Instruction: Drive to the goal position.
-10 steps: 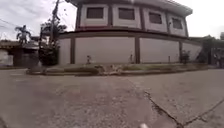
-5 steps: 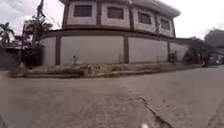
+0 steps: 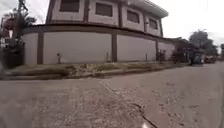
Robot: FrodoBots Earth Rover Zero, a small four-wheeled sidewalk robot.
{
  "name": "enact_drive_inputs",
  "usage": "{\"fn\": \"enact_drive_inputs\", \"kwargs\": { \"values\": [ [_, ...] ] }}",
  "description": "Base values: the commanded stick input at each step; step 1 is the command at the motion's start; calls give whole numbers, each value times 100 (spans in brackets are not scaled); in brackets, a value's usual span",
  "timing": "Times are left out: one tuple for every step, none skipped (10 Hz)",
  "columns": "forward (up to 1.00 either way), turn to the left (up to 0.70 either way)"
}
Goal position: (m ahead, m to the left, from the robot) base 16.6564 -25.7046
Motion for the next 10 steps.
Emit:
{"fn": "enact_drive_inputs", "kwargs": {
  "values": [
    [70,-29],
    [70,-29],
    [70,-29],
    [70,-29],
    [70,-29],
    [70,-29],
    [70,-29],
    [70,-29],
    [70,-29],
    [70,-21]
  ]
}}
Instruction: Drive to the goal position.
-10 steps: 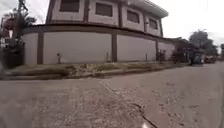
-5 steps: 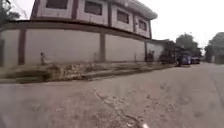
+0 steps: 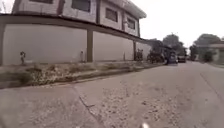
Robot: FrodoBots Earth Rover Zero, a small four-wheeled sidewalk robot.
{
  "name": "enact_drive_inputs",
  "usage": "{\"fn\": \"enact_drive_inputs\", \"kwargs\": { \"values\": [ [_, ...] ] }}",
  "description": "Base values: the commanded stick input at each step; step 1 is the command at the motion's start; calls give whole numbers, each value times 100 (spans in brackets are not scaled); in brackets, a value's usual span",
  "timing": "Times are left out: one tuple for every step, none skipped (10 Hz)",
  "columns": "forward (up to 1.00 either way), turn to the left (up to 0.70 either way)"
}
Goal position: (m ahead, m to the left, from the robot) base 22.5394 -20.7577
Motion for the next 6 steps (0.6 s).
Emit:
{"fn": "enact_drive_inputs", "kwargs": {
  "values": [
    [70,-9],
    [70,0],
    [70,0],
    [70,0],
    [70,0],
    [70,0]
  ]
}}
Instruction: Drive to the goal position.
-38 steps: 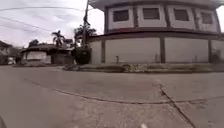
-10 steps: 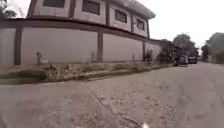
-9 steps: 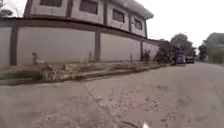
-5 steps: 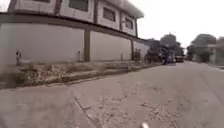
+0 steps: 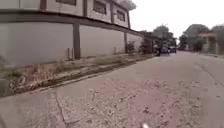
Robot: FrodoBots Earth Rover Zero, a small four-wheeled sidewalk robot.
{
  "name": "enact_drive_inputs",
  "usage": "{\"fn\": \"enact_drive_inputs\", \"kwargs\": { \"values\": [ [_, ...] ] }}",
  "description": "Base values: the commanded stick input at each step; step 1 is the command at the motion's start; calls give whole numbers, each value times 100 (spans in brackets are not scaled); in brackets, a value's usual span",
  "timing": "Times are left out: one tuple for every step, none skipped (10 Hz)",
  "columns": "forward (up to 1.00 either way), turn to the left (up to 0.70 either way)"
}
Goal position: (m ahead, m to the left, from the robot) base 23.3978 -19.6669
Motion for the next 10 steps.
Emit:
{"fn": "enact_drive_inputs", "kwargs": {
  "values": [
    [70,-2],
    [70,-28],
    [70,-32],
    [70,-32],
    [70,-33],
    [70,-33],
    [70,-33],
    [70,-33],
    [70,-32],
    [70,-33]
  ]
}}
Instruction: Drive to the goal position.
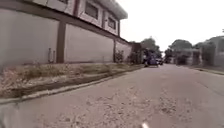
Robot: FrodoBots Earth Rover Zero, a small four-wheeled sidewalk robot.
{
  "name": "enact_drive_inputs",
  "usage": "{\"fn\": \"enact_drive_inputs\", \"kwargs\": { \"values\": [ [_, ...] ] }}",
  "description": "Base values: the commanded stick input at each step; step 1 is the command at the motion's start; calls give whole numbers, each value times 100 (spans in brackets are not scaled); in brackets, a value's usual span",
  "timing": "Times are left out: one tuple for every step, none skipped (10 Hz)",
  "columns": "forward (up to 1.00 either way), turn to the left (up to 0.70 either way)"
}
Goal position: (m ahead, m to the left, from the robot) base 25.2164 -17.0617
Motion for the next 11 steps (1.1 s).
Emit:
{"fn": "enact_drive_inputs", "kwargs": {
  "values": [
    [70,-21],
    [70,-6],
    [70,0],
    [70,0],
    [70,0],
    [70,0],
    [70,0],
    [70,0],
    [70,0],
    [70,0],
    [70,0]
  ]
}}
